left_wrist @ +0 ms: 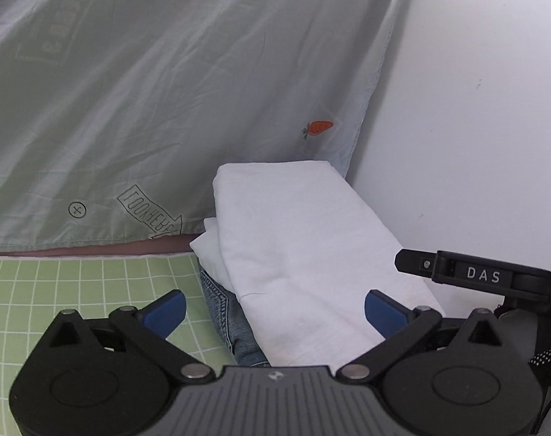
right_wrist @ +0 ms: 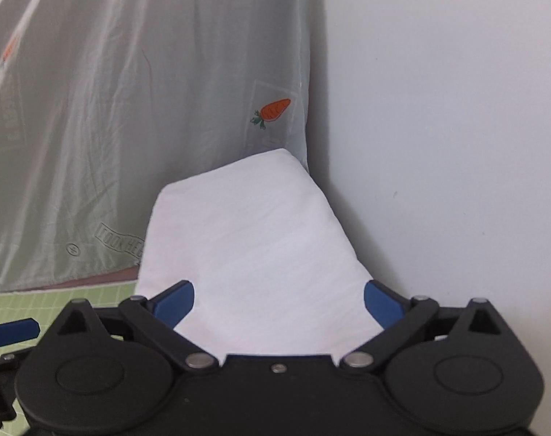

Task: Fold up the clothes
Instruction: 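Carry the white bundle with both tools and place it on the denim jeans, then open both tools and withdraw from the stacked clothes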

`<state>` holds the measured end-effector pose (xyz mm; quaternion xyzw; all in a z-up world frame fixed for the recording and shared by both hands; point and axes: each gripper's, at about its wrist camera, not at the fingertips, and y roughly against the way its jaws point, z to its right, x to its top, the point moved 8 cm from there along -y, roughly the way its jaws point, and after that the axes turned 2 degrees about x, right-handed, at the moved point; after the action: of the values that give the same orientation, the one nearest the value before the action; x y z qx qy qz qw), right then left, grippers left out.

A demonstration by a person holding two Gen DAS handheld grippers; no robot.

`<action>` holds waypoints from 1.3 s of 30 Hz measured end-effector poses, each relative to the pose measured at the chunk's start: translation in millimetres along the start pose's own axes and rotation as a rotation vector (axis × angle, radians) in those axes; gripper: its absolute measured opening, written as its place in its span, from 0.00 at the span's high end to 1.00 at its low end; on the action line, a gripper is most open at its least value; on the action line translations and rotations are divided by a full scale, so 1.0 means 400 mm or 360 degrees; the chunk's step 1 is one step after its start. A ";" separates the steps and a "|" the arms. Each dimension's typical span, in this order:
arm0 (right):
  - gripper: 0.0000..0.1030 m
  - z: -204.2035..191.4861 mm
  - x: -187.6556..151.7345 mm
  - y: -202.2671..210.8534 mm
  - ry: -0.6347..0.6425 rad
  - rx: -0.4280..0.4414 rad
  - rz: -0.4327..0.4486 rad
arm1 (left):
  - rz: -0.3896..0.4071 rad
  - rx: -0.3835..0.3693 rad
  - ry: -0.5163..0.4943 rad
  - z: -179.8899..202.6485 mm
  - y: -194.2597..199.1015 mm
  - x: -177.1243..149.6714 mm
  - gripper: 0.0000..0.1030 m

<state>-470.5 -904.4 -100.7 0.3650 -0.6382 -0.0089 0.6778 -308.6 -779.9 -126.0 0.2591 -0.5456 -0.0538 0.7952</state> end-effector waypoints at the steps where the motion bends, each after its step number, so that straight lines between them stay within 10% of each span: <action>1: 0.01 -0.006 -0.014 0.042 -0.0037 0.0017 0.0011 | 0.0025 0.0021 -0.0022 0.002 0.037 0.005 0.00; 9: 0.00 -0.106 -0.115 0.312 0.0004 -0.0031 0.0130 | 0.0305 0.0084 -0.0102 0.017 0.332 -0.012 0.00; 39: 0.00 -0.333 -0.482 0.795 -0.0175 -0.0298 0.0020 | 0.0030 -0.0091 -0.0343 -0.038 0.736 -0.258 0.00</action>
<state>-534.3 -514.7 -94.4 0.2949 -0.6730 -0.0841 0.6731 -394.2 -483.3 -78.1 0.2239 -0.6286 -0.0895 0.7394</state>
